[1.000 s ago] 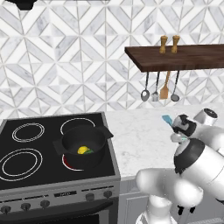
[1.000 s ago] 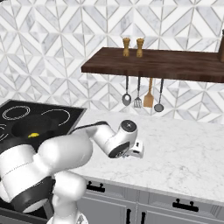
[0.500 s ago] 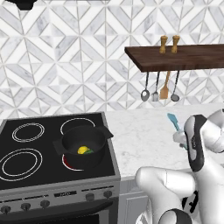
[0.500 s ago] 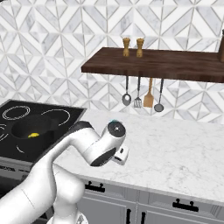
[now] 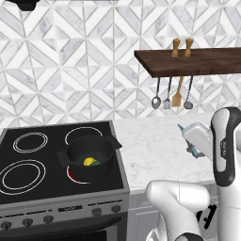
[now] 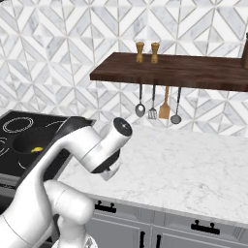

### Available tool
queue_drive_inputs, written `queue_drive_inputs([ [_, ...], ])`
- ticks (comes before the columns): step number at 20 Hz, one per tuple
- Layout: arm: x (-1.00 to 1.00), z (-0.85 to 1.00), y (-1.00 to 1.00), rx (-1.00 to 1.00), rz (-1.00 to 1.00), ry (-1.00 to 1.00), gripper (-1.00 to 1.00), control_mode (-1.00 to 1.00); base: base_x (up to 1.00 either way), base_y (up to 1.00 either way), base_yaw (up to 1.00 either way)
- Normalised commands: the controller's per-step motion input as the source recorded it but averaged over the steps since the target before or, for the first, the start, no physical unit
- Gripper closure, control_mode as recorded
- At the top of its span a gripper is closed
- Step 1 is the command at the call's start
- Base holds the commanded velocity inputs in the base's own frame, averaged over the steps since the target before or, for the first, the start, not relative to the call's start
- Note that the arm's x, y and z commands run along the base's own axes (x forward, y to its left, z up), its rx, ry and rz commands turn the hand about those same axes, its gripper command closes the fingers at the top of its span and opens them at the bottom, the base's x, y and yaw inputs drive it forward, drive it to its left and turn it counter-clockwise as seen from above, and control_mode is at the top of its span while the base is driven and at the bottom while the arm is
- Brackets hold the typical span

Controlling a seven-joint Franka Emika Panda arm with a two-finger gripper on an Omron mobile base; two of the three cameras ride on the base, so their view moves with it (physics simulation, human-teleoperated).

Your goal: Put the broccoli and lemon in the pot. Retrieve the spatula and lightly stir the vegetables in the pot.

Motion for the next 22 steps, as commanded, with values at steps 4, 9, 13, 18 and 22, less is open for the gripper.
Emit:
queue_drive_inputs([
  [4, -0.05, 0.24, 0.99, 0.27, -0.07, 0.01, 1.0, -1.0, 0.0, 0.0, 0.0],
  [9, -0.09, 0.49, 0.8, 0.45, 0.0, 0.03, 1.0, -1.0, 0.0, 0.0, 0.0],
  [13, 0.0, 0.7, 0.57, 0.58, 0.0, 0.3, 1.0, -1.0, 0.0, 0.0, 0.0],
  [18, 0.03, 0.75, 0.56, 0.55, 0.0, 0.46, 1.0, -1.0, 0.0, 0.0, 0.0],
  [22, 0.17, 0.65, 0.42, 0.48, -0.01, 0.59, 1.0, -1.0, 0.0, 0.0, 0.0],
])
